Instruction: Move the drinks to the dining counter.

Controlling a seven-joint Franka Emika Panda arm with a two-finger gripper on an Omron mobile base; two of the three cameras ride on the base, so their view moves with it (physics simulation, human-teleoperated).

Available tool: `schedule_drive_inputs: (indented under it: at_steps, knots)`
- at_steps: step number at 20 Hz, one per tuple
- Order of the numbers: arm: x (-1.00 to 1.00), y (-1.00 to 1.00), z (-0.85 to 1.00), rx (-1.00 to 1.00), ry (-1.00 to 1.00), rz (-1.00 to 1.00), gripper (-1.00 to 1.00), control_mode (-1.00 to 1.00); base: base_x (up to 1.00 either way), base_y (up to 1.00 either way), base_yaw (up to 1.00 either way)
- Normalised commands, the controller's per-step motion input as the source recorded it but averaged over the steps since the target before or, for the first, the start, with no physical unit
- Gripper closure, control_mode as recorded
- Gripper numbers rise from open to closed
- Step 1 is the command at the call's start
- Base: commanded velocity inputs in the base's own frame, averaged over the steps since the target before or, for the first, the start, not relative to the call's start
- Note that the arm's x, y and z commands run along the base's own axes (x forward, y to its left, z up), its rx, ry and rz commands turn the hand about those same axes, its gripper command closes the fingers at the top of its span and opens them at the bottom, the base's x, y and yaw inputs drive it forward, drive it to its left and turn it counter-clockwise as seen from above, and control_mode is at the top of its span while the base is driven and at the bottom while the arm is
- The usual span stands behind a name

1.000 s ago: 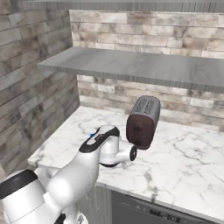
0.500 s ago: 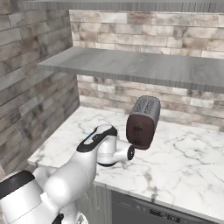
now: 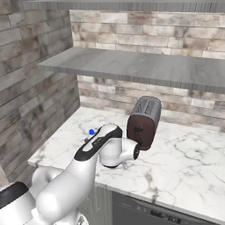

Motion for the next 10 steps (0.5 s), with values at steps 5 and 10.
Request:
schedule_drive_inputs:
  at_steps: [5,10]
  knots:
    - [-0.79,0.00,1.00,0.00,-0.29,0.19,1.00,-1.00,0.00,0.00,0.00]
    - [-1.00,0.01,0.74,-0.01,-0.26,0.13,1.00,-1.00,0.00,0.00,0.00]
